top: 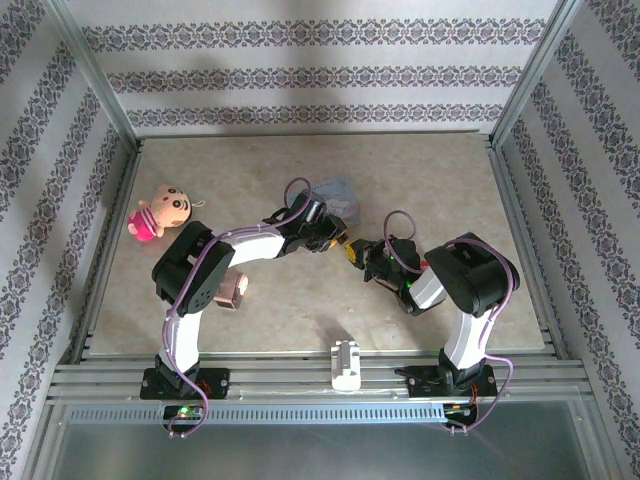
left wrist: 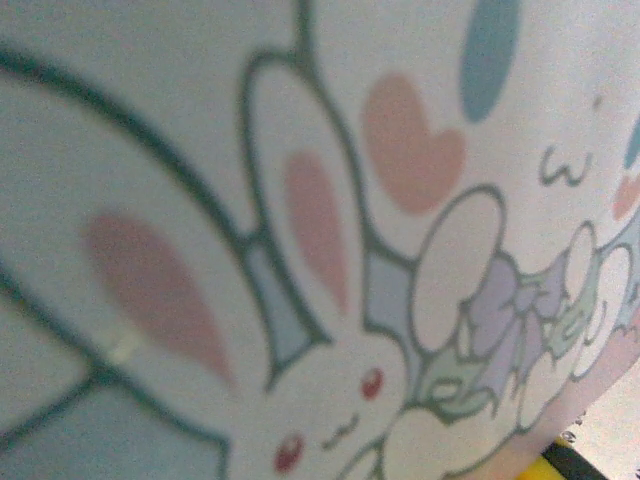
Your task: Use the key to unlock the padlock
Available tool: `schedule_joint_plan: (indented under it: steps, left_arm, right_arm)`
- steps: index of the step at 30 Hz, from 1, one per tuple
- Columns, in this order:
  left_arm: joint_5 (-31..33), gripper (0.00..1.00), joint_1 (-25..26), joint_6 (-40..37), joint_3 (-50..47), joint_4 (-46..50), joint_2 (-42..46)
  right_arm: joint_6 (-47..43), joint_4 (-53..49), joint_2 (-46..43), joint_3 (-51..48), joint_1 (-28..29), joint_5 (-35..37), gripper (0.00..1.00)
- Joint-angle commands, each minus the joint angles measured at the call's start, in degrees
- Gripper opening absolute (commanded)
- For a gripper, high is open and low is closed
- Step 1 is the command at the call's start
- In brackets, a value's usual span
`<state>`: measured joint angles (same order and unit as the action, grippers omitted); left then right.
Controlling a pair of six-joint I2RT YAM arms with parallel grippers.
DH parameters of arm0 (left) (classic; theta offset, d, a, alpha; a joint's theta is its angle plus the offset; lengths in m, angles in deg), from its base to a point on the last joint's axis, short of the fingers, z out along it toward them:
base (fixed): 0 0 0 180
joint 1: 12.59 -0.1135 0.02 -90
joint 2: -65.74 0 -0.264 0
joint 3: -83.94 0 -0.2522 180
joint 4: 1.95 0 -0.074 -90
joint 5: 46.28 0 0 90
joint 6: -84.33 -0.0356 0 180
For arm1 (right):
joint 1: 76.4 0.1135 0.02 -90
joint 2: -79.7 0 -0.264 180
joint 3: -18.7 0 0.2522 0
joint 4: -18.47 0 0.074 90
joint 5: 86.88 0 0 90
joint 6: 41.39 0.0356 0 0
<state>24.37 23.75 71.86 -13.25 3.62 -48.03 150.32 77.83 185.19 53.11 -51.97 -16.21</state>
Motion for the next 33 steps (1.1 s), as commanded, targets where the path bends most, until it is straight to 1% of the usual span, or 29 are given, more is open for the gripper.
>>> schedule_joint_plan:
  steps: [1, 2, 4, 5, 9, 10, 12, 13, 14, 15, 17, 19, 20, 22, 25, 27, 30, 33]
  left_arm:
    - [-14.97, 0.37, 2.64, 4.46, -2.86, 4.8, -2.42]
    - [-14.93, 0.39, 2.6, 4.55, -2.96, 4.75, -2.42]
    - [-14.84, 0.48, 2.6, 4.55, -3.03, 4.37, -2.46]
    - [-14.84, 0.5, 2.52, 4.65, -3.06, 4.14, -2.42]
    - [-14.66, 0.53, 2.44, 4.73, -3.06, 3.96, -2.29]
    - [-14.58, 0.55, 2.42, 4.65, -3.14, 3.96, -2.11]
    - [-14.16, 0.64, 2.38, 4.64, -3.73, 3.99, -1.46]
    - [-13.98, 0.72, 2.25, 4.57, -4.06, 4.03, -0.93]
    - [-13.8, 0.77, 2.16, 4.51, -4.37, 3.95, -0.39]
    - [-13.57, 0.79, 2.01, 4.17, -4.83, 3.83, 0.22]
    - [-13.05, 0.82, 1.66, 3.17, -5.24, 4.79, 1.65]
    - [-12.28, 0.88, 1.33, 1.53, -5.16, 6.47, 3.23]
    - [-11.97, 0.9, 1.2, 0.87, -5.23, 7.18, 4.0]
    - [-11.15, 0.97, 1.02, -0.65, -5.19, 8.56, 5.71]
    - [-9.82, 0.99, 0.69, -2.48, -5.41, 10.36, 7.99]
    - [-8.79, 0.99, 0.41, -3.27, -5.9, 10.86, 9.54]
    - [-6.95, 0.99, -0.16, -4.83, -6.39, 12.11, 11.94]
    - [-4.41, 0.99, -0.65, -7.29, -6.27, 14.55, 14.3]
  right_arm:
    - [1.9, 6.42, 0.09, 2.14, -0.26, 9.35, 0.0]
    - [1.89, 6.42, -0.02, 1.84, -0.17, 9.91, 0.0]
    - [1.95, 6.42, -0.18, 1.21, -0.08, 11.07, 0.0]
    - [2.03, 6.42, -0.27, 1.01, 0.0, 11.52, 0.0]
    - [2.05, 6.41, -0.55, 0.29, 0.01, 12.65, 0.0]
    - [1.99, 6.42, -0.55, 0.21, 0.01, 12.65, 0.0]
    - [1.91, 6.38, -0.51, 0.02, 0.01, 12.74, 0.0]
    - [1.8, 6.37, -0.38, -0.07, 0.01, 12.67, 0.0]
    - [1.74, 6.38, -0.21, -0.08, 0.01, 12.53, 0.0]
    - [1.45, 6.34, 0.09, 0.0, 0.02, 12.13, 0.08]
    - [0.1, 6.29, 0.46, 0.36, 0.09, 11.22, 0.14]
    - [-1.12, 6.33, 0.76, 0.37, 0.1, 10.9, 0.22]
    - [-1.64, 6.33, 0.76, 0.28, 0.12, 10.9, 0.22]
    - [-2.67, 6.31, 0.59, -0.27, 0.18, 11.06, 0.23]
    - [-3.63, 6.33, 0.11, -0.6, 0.27, 11.55, 0.31]
    - [-4.25, 6.33, -0.27, -2.65, 0.27, 11.69, 0.35]
    - [-6.59, 6.32, -1.43, -3.64, 0.28, 11.26, 0.39]
    - [-11.67, 6.12, -3.14, -3.03, -0.03, 8.5, 0.4]
